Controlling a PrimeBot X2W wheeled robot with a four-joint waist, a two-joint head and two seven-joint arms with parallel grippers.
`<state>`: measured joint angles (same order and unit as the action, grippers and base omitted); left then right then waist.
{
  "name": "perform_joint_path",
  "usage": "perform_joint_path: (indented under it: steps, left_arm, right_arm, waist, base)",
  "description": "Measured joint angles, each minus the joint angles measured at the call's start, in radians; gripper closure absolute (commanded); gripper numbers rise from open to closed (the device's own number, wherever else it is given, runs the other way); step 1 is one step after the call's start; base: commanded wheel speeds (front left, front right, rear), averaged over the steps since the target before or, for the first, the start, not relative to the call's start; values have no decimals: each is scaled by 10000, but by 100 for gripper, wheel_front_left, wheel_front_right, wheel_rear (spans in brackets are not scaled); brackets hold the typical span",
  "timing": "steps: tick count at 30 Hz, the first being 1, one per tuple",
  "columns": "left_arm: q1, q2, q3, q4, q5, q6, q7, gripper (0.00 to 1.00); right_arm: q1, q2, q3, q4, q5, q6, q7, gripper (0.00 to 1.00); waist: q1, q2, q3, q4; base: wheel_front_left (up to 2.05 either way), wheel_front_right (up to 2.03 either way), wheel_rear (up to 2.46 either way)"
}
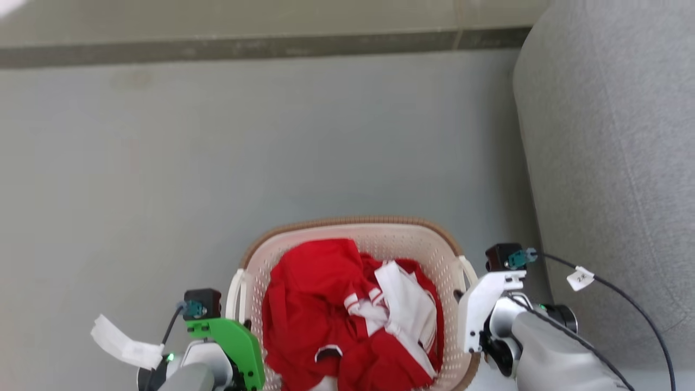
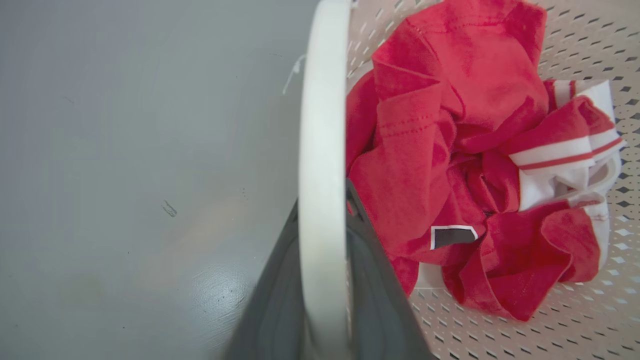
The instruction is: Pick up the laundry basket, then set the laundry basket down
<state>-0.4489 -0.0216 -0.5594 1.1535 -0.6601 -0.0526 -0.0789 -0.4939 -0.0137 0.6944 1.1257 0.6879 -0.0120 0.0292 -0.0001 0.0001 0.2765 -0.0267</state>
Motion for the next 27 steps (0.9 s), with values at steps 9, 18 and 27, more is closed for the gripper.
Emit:
perform_joint_path:
  steps: [9,18,27]
  left_arm:
    - [448,21,-226,10,-203,38,165,100]
    - [467,44,-355,-36,-500,180,253,100]
    - [502,54,-523,-42,-660,263,253,100]
  right_arm:
    - [464,-15,414,-142,336,-182,307,100]
    - [507,-75,702,-360,575,-353,445,100]
    - [521,-111,941,-426,882,-502,522,100]
  waist:
    - [0,0,-925,19]
    - [0,0,-1193,-2]
    - [0,0,-1305,-8]
  base:
    - [0,0,0]
    - [0,0,0]
    - [0,0,0]
